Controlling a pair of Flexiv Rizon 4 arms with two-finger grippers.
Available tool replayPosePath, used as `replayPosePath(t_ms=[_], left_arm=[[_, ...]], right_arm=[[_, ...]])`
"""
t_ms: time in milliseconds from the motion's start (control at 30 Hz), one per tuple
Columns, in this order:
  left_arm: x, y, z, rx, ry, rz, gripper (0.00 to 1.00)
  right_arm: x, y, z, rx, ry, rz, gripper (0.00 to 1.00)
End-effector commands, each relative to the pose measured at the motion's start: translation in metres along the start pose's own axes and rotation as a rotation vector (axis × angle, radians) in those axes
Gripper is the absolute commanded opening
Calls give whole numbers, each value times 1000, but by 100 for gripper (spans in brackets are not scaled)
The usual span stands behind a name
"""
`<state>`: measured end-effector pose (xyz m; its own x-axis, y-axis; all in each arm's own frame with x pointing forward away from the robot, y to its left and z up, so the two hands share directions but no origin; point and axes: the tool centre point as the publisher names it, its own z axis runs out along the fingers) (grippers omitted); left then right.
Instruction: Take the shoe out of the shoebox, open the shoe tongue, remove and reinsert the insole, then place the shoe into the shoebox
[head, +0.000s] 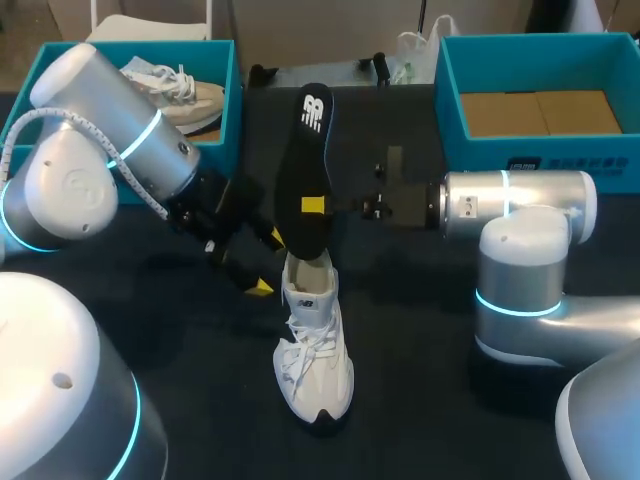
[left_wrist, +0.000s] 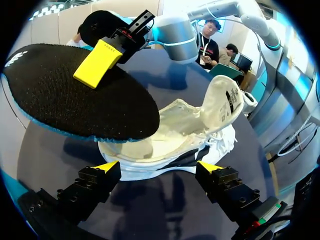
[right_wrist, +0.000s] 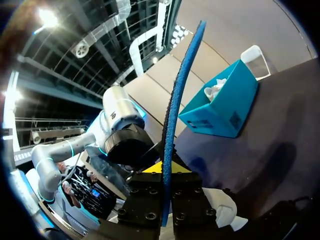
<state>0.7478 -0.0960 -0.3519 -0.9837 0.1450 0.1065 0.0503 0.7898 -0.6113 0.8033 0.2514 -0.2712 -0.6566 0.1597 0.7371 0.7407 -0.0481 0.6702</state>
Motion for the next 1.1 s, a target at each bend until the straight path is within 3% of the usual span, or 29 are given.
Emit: replayPosePath(t_ms=[33,500,767,1100], left_arm=[[7,-1,10,0,-47,-4,100],[5,-1,10,28,-65,-19,100],[5,-3,10,-46,-93,-5,100],[2,-3,8,-86,-106,-11,100]], right_arm=[[-8,-1,-1,-17,26,-15,0],[-11,-3,-2,-20,38,-23,0],[-18,-3,5,0,2,-33,0],[-18,-2,-1,-34,-21,-73,0]])
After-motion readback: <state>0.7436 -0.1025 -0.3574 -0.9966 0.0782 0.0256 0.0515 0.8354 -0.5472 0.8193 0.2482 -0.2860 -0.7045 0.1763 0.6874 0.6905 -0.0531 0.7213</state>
